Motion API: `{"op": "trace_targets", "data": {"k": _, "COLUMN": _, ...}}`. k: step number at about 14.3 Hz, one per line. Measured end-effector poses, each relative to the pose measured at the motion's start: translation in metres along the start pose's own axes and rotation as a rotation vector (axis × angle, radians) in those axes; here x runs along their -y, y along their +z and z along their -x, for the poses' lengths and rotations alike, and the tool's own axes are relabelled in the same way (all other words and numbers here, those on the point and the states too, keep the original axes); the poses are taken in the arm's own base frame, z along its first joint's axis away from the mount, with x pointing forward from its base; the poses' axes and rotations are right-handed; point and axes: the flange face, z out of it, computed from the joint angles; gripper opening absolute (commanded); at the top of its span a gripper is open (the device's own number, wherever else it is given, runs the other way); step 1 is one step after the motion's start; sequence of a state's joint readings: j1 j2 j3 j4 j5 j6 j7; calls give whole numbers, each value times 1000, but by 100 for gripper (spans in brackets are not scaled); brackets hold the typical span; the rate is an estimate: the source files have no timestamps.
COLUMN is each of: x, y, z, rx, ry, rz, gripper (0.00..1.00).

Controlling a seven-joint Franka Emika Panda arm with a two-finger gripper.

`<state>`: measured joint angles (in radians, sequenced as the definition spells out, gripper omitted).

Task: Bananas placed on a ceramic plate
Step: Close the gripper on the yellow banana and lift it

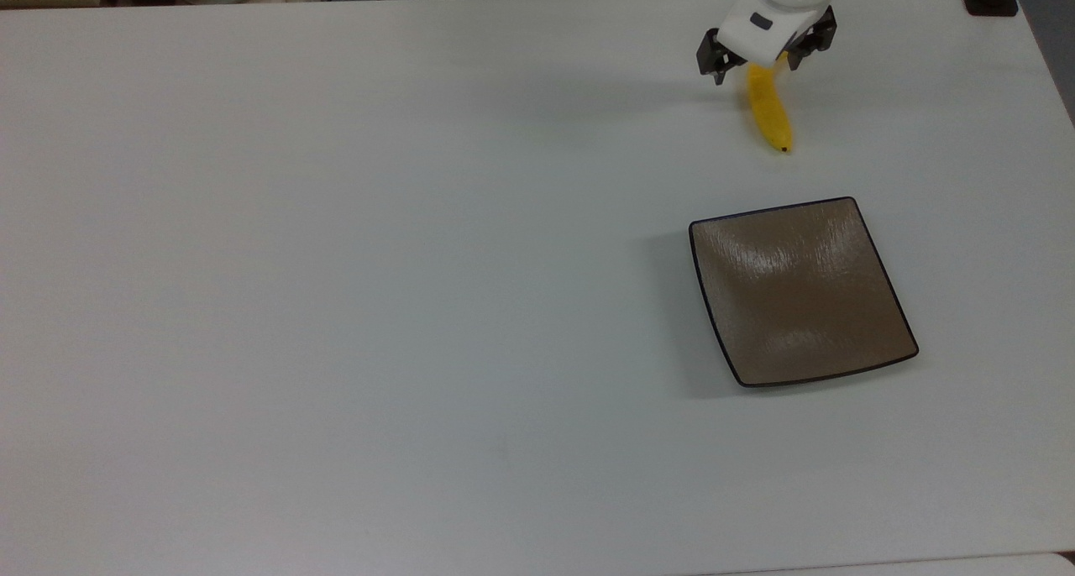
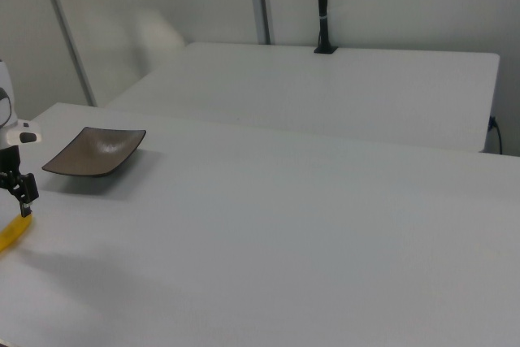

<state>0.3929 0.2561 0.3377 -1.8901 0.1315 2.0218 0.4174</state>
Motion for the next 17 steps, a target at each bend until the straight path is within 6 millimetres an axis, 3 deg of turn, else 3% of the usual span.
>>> {"op": "trace_targets", "data": {"k": 7, "x": 23, "y": 56, "z": -13, "rx": -9, "ry": -9, "rz": -28, "gripper": 98}}
{"op": "trace_targets", "data": {"k": 12, "x": 27, "y": 70, "z": -12, "rx": 12, "ry": -11, "rz": -22, "gripper": 50}}
{"op": "trace_targets", "data": {"k": 17, "x": 26, "y": 75, "z": -13, "rx": 16, "ry": -15, "rz": -13, "gripper": 24}}
